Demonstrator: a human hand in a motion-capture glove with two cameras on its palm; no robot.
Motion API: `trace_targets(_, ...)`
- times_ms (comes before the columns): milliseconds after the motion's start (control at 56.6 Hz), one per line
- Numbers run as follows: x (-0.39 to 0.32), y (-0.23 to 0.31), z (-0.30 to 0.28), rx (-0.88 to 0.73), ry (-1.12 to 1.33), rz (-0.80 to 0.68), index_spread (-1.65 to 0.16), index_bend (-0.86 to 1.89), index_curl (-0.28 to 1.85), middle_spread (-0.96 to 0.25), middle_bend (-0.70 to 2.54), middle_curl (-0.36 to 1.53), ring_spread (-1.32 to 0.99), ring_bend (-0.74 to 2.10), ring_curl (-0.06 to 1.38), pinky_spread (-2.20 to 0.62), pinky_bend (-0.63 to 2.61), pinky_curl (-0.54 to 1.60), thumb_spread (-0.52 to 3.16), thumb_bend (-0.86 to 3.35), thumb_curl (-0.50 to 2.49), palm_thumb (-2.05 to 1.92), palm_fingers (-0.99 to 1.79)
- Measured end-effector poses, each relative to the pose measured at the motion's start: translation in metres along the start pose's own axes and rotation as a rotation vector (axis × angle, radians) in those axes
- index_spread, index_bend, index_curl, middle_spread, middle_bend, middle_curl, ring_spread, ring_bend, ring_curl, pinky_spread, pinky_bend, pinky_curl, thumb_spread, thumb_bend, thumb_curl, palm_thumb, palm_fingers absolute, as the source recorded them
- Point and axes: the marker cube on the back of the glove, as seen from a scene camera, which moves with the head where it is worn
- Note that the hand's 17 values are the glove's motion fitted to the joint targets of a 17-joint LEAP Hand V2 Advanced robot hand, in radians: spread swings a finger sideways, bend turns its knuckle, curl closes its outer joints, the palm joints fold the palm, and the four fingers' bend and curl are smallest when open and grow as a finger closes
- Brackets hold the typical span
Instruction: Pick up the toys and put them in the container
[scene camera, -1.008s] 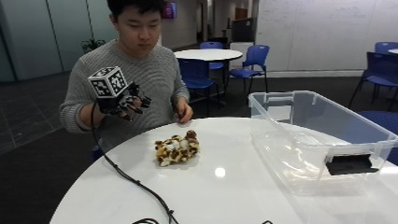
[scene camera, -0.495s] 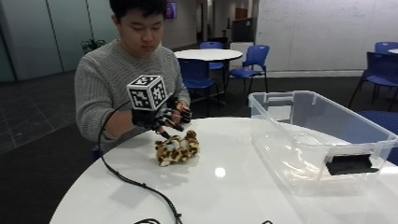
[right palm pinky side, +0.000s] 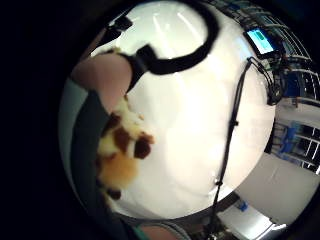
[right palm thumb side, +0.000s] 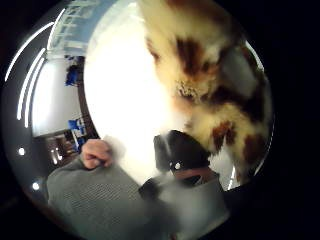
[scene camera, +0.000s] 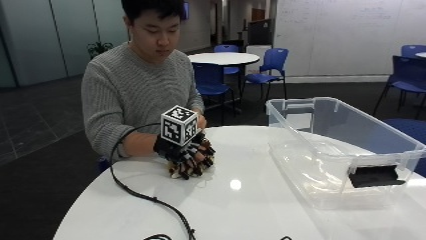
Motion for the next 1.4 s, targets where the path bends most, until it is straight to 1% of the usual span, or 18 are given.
trace_targets(71, -0.002, -0.003, 0.008, 0.081, 0.075, 0.026, -0.34, 0.02, 0.21, -0.16, 0.18, 0.26, -0.16, 0.68, 0.28, -0.05, 1.19, 0.41, 1.38, 0.03, 0.31, 0.16, 0.03)
trace_targets(124, -0.003, -0.004, 0.008, 0.147, 0.099, 0.039, -0.35, 0.0, 0.16, -0.19, 0.3, 0.3, -0.21, 0.83, 0.31, -0.12, 1.19, 0.39, 1.4, 0.06, 0.33, 0.23, 0.18)
trace_targets(141, -0.004, -0.005, 0.009, 0.166, 0.102, 0.042, -0.35, 0.02, 0.16, -0.2, 0.38, 0.32, -0.24, 0.89, 0.33, -0.15, 1.18, 0.39, 1.42, 0.08, 0.34, 0.26, 0.33)
trace_targets(177, -0.005, -0.006, 0.009, 0.199, 0.103, 0.047, -0.36, 0.04, 0.13, -0.21, 0.46, 0.35, -0.26, 0.93, 0.33, -0.19, 1.16, 0.37, 1.44, 0.09, 0.35, 0.29, 0.43)
trace_targets(194, -0.005, -0.006, 0.009, 0.213, 0.102, 0.048, -0.36, 0.08, 0.14, -0.22, 0.5, 0.37, -0.28, 0.96, 0.34, -0.23, 1.16, 0.37, 1.46, 0.12, 0.37, 0.33, 0.55)
trace_targets(248, -0.006, -0.007, 0.01, 0.238, 0.096, 0.048, -0.36, 0.09, 0.14, -0.24, 0.54, 0.39, -0.31, 1.02, 0.36, -0.28, 1.16, 0.37, 1.46, 0.15, 0.4, 0.41, 0.59)
trace_targets(265, -0.006, -0.007, 0.01, 0.243, 0.093, 0.047, -0.37, 0.12, 0.14, -0.25, 0.57, 0.41, -0.32, 1.02, 0.37, -0.31, 1.17, 0.38, 1.42, 0.18, 0.43, 0.47, 0.65)
trace_targets(424, -0.005, -0.01, 0.004, 0.266, 0.072, 0.033, -0.38, 0.18, 0.17, -0.28, 0.64, 0.47, -0.39, 1.02, 0.41, -0.39, 1.11, 0.38, 1.24, 0.19, 0.55, 0.62, 0.68)
trace_targets(513, -0.007, -0.011, -0.011, 0.263, 0.044, 0.016, -0.4, 0.19, 0.18, -0.29, 0.66, 0.49, -0.41, 1.0, 0.41, -0.41, 1.08, 0.37, 1.14, 0.18, 0.61, 0.65, 0.71)
trace_targets(601, -0.012, -0.016, -0.053, 0.311, 0.022, -0.014, -0.41, 0.21, 0.21, -0.3, 0.66, 0.51, -0.43, 0.98, 0.41, -0.41, 1.04, 0.37, 1.05, 0.17, 0.66, 0.67, 0.74)
trace_targets(813, -0.029, -0.043, -0.217, 0.473, -0.061, -0.137, -0.44, 0.19, 0.25, -0.31, 0.65, 0.56, -0.46, 0.94, 0.43, -0.42, 1.02, 0.37, 0.89, 0.13, 0.77, 0.69, 0.77)
trace_targets(866, -0.037, -0.05, -0.245, 0.498, -0.057, -0.162, -0.45, 0.19, 0.26, -0.31, 0.64, 0.57, -0.46, 0.94, 0.43, -0.42, 1.01, 0.37, 0.86, 0.13, 0.79, 0.69, 0.77)
trace_targets(937, -0.047, -0.062, -0.266, 0.509, -0.042, -0.183, -0.45, 0.18, 0.28, -0.31, 0.63, 0.58, -0.47, 0.93, 0.44, -0.42, 1.01, 0.37, 0.83, 0.12, 0.82, 0.69, 0.77)
trace_targets(1078, -0.075, -0.104, -0.274, 0.451, -0.133, -0.19, -0.46, 0.17, 0.3, -0.32, 0.62, 0.61, -0.47, 0.92, 0.45, -0.42, 1.01, 0.38, 0.78, 0.1, 0.87, 0.69, 0.77)
trace_targets(1202, -0.111, -0.147, -0.267, 0.398, -0.163, -0.25, -0.46, 0.17, 0.31, -0.32, 0.61, 0.63, -0.47, 0.91, 0.46, -0.42, 1.0, 0.38, 0.76, 0.09, 0.91, 0.69, 0.77)
trace_targets(1273, -0.132, -0.186, -0.266, 0.387, -0.158, -0.206, -0.47, 0.17, 0.32, -0.33, 0.6, 0.64, -0.47, 0.9, 0.47, -0.42, 1.0, 0.39, 0.74, 0.08, 0.93, 0.69, 0.76)
trace_targets(1344, -0.153, -0.241, -0.262, 0.359, -0.143, -0.144, -0.47, 0.17, 0.33, -0.33, 0.59, 0.66, -0.47, 0.9, 0.47, -0.42, 1.01, 0.39, 0.73, 0.08, 0.95, 0.69, 0.76)
trace_targets(1397, -0.163, -0.283, -0.257, 0.338, -0.054, -0.122, -0.47, 0.16, 0.33, -0.33, 0.59, 0.67, -0.47, 0.9, 0.48, -0.42, 1.01, 0.39, 0.73, 0.07, 0.97, 0.69, 0.75)
